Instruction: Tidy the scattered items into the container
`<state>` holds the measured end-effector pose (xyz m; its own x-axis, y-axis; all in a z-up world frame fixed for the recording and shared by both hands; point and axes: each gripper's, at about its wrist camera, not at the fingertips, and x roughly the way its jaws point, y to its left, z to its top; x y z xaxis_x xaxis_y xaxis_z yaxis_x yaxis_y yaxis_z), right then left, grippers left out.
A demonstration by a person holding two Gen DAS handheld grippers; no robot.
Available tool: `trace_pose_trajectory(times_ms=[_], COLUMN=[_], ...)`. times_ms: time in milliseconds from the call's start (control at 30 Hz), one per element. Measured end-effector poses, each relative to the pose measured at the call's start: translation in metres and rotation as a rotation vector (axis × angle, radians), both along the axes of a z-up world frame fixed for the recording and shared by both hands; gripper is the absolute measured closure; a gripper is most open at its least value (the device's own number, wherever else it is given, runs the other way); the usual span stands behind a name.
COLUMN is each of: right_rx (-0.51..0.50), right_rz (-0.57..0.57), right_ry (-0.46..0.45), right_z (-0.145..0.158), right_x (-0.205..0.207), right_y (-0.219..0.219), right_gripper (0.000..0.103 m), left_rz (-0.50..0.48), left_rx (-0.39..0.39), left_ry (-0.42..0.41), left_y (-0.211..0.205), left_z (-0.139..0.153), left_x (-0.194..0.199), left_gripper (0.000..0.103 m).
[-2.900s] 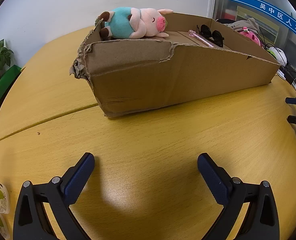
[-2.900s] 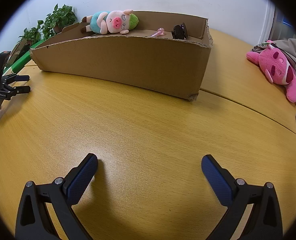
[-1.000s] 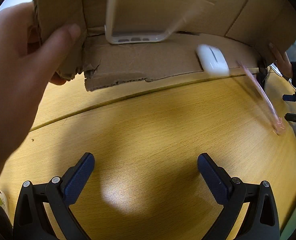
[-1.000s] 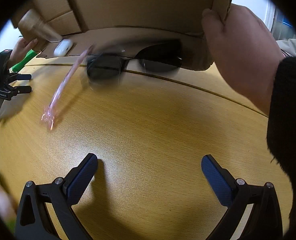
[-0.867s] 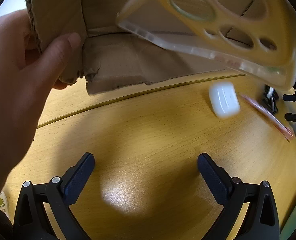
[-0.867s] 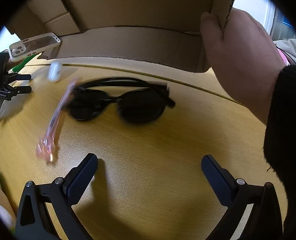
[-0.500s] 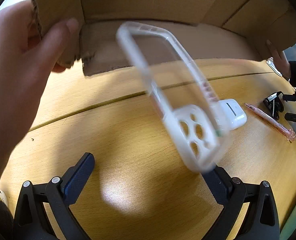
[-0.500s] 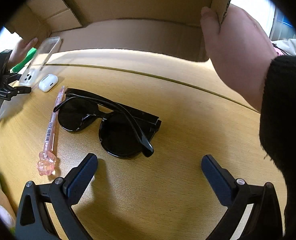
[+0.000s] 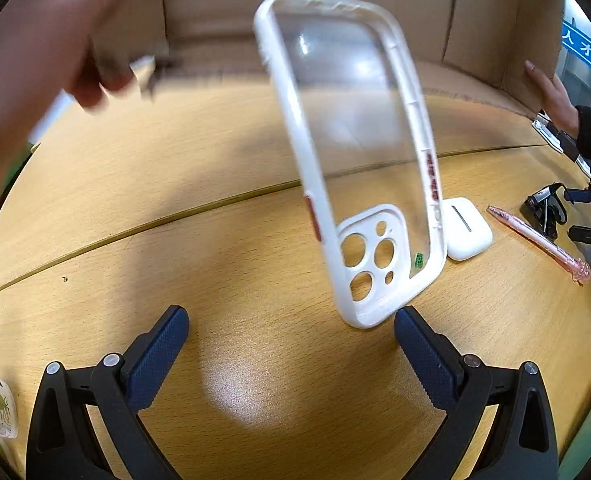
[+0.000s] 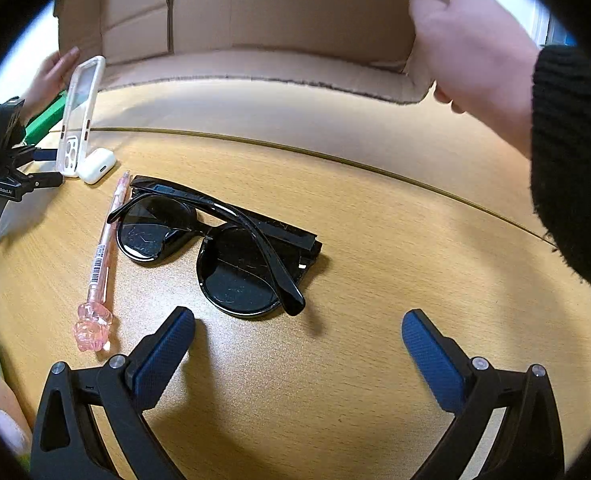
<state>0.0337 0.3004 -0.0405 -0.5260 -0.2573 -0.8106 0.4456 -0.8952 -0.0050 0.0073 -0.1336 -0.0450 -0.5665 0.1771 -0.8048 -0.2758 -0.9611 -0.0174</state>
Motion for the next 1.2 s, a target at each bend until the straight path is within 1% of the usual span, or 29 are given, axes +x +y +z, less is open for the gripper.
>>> trace_pose_trajectory(times_ms=[1200], right_rx=[0.001], right_rz=[0.001], right_ry=[0.0], right_z=[-0.0003], right_x=[-0.0013], right_y=[-0.0011], right_gripper=[0.0], left_rz=[0.005], left_rx=[-0.002], left_ry=[0.0], left_y=[0.007], left_z=[0.0], left_x=[-0.0011], left_gripper=[0.0])
